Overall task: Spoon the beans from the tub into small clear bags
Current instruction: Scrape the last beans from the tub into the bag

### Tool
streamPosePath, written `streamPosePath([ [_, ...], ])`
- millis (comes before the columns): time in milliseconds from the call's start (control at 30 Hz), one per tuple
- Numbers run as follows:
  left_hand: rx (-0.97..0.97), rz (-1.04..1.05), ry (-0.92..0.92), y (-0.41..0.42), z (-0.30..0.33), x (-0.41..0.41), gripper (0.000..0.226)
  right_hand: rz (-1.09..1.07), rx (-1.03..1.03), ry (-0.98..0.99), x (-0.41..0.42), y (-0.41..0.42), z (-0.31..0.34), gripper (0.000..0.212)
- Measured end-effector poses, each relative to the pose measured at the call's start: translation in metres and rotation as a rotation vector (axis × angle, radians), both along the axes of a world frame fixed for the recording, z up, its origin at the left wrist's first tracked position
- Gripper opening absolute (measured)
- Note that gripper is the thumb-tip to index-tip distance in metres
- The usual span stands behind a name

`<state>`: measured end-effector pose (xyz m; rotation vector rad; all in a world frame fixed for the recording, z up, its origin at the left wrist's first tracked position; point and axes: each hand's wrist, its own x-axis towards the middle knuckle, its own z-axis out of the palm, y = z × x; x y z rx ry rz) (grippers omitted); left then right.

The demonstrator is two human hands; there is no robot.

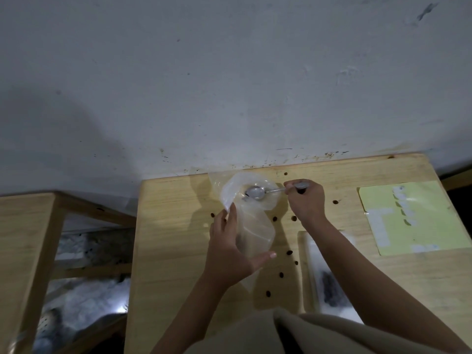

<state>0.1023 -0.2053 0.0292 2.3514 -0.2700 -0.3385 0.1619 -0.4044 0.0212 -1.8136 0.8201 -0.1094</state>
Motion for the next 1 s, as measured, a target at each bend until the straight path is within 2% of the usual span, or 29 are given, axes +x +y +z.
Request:
streamPosePath([
  [100, 0.010, -0.021, 0.037, -0.006, 0.001, -0.011, 0.134, -0.011, -0.006, -0.016, -0.004, 0.002, -0.002, 0.013],
  [267, -0.174, 0.053, 0.296, -0.016, 0.008, -0.018, 0.136, 0.010, -0.010, -0.061, -0.010, 0.007, -0.003, 0.012],
  [400, -0.264, 0.163, 0.450, -0.021, 0.011, -0.009, 0.124, 0.043, -0.036, -0.083, -0.012, 0.006, -0.002, 0.012],
  [500, -0.282, 0.234, 0.435, -0.019, 0.010, -0.002, 0.121, 0.051, -0.022, -0.084, -0.013, 0.005, 0.001, 0.013],
  [733, -0.198, 0.230, 0.389, -0.011, 0.008, 0.004, 0.110, 0.051, 0.020, 0.000, -0.012, 0.001, 0.010, 0.015],
  [833, -0.196, 0.234, 0.396, -0.012, 0.007, 0.004, 0.111, 0.107, -0.089, 0.054, -0.011, 0.003, 0.011, 0.015],
  [1000, -0.185, 0.243, 0.350, -0.009, 0.010, 0.000, 0.111, 0.047, -0.214, -0.029, -0.016, 0.012, 0.010, 0.016],
])
